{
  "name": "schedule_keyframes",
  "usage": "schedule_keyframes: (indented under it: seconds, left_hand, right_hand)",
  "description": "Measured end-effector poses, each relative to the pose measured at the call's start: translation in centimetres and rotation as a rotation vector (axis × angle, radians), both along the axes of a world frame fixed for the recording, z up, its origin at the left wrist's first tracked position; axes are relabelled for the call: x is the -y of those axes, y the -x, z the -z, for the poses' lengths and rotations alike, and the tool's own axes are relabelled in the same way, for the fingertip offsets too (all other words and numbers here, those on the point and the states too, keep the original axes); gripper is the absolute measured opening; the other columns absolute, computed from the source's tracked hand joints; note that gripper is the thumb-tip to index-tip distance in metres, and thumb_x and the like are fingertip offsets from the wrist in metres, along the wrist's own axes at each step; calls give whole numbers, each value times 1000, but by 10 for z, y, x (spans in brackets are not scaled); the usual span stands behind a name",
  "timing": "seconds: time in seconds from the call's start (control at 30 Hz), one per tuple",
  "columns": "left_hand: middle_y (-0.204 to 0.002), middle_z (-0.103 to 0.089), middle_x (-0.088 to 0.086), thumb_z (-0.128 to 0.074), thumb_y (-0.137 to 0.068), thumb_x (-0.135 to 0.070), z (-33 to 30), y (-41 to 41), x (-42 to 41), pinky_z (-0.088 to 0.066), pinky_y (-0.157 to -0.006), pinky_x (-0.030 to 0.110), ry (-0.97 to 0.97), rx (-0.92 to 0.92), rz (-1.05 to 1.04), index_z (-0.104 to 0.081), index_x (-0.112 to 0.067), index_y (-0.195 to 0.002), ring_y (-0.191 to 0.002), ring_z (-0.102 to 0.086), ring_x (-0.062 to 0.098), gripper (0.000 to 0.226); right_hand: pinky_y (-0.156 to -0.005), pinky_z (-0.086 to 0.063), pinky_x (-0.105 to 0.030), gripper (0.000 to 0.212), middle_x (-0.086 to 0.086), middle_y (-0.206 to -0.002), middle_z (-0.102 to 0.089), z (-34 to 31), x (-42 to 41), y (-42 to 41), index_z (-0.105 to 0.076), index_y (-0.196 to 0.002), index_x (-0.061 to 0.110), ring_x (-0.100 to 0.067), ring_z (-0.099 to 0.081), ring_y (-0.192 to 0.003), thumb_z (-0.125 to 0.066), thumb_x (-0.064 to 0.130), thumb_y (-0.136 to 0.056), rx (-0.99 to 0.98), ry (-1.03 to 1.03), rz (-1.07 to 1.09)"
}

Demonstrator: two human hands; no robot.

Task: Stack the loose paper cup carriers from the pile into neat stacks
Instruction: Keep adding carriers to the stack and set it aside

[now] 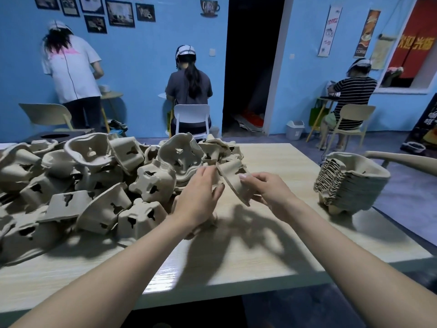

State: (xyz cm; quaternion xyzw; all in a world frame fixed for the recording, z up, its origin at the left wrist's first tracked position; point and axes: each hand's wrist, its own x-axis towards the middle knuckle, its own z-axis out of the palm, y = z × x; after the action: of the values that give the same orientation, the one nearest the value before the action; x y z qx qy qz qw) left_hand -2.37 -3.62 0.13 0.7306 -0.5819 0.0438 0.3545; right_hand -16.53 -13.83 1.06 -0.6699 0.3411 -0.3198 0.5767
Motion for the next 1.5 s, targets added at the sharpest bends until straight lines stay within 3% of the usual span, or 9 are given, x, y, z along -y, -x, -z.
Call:
schedule_keyframes:
  seconds: [0.13, 0.3, 0.43, 0.6, 0.77, 1.0, 1.13, 1.27, 1.5]
  left_hand:
    - [-129, -48, 2, -52, -93, -18, -14, 5, 20, -44, -92, 35, 109, -114, 12, -45, -17, -131, -112, -52, 20, 38]
    - [-89, -57, -6, -51, -90, -5, -25, 14, 35, -38, -68, 31, 120, -7, 61, -59, -16, -93, -80, -53, 19, 14]
    - [-93, -46, -3, -48, -86, -2, -33, 25, 44, -45, -70, 38, 18, 159, 77, -45, -20, -91, -90, -52, 25, 19]
    - [-109, -51, 6, -42, -92, -11, -45, 45, 58, -41, -72, 39, -14, 346, 11, -48, -13, -103, -102, -50, 26, 13]
    - [-110, -53, 5, -42, -94, -13, -54, 64, 74, -34, -69, 33, -13, 395, 35, -49, -14, -106, -102, -51, 26, 14]
    - [-125, -46, 7, -53, -93, -36, -53, 86, 93, -43, -93, 39, -97, -194, 63, -44, -14, -124, -111, -51, 24, 40]
    - [-98, -65, 7, -57, -91, -23, -57, 112, 94, -49, -79, 33, -133, -610, 188, -57, -15, -92, -90, -61, 20, 8]
    - [-92, -64, 11, -59, -89, -10, -68, 137, 101, -53, -68, 25, -91, -1044, 300, -58, -11, -80, -75, -58, 15, 9]
    - [-91, -62, 19, -62, -87, -1, -86, 161, 136, -58, -59, 21, 40, -1289, 302, -57, -1, -85, -66, -63, 18, 6]
  right_hand:
    - [-79, -44, -32, 15, -8, -82, -61, -11, -3, 17, -64, -90, 6, -19, -54, -73, -60, 21, -89, 51, -78, -85]
    - [-80, -43, -31, 12, -10, -89, -63, -12, 1, 35, -65, -88, 12, -19, -55, -81, -56, 19, -91, 28, -82, -127]
    - [-68, -43, -11, 12, 2, -85, -64, -19, 11, 45, -67, -98, 10, -4, -55, -74, -63, 16, -89, -77, 318, 107]
    - [-68, -43, -12, 8, 4, -85, -63, -32, 4, 53, -67, -90, 16, -9, -56, -74, -68, 20, -83, -225, 681, 86]
    - [-76, -47, -39, 3, -7, -86, -63, -35, 12, 73, -61, -82, 9, -27, -56, -82, -60, 12, -82, -453, 911, 269]
    - [-74, -46, -34, 11, -7, -88, -67, -60, 37, 112, -65, -93, 6, -24, -58, -84, -58, 14, -90, -416, 770, 464]
    - [-74, -38, -26, 13, -1, -90, -62, -71, 55, 137, -65, -100, 10, -16, -53, -86, -56, 14, -92, -393, 705, 525]
    - [-77, -45, -29, 16, 0, -92, -60, -77, 68, 155, -60, -107, 11, -15, -56, -88, -59, 13, -90, -280, 632, 597]
    - [-58, -38, -18, 21, 1, -93, -58, -80, 91, 175, -60, -109, 13, -11, -52, -75, -55, 7, -90, -243, 573, 656]
